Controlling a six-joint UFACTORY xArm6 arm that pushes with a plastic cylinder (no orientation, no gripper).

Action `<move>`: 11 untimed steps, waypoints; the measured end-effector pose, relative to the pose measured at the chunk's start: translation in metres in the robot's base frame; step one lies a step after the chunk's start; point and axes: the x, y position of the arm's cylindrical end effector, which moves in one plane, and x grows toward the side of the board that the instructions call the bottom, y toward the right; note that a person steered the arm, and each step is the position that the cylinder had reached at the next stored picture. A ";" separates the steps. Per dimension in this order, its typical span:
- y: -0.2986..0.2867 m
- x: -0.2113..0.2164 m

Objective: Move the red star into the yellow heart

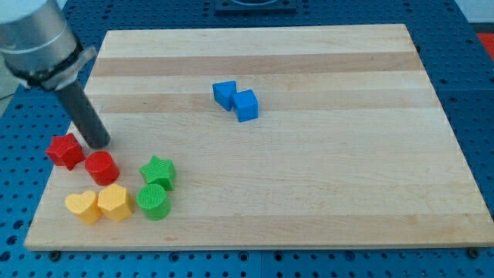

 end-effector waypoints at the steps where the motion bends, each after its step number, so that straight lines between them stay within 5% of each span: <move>1: -0.038 -0.026; 3: -0.058 -0.010; 5: -0.052 0.056; 10: -0.005 0.074; 11: -0.038 0.058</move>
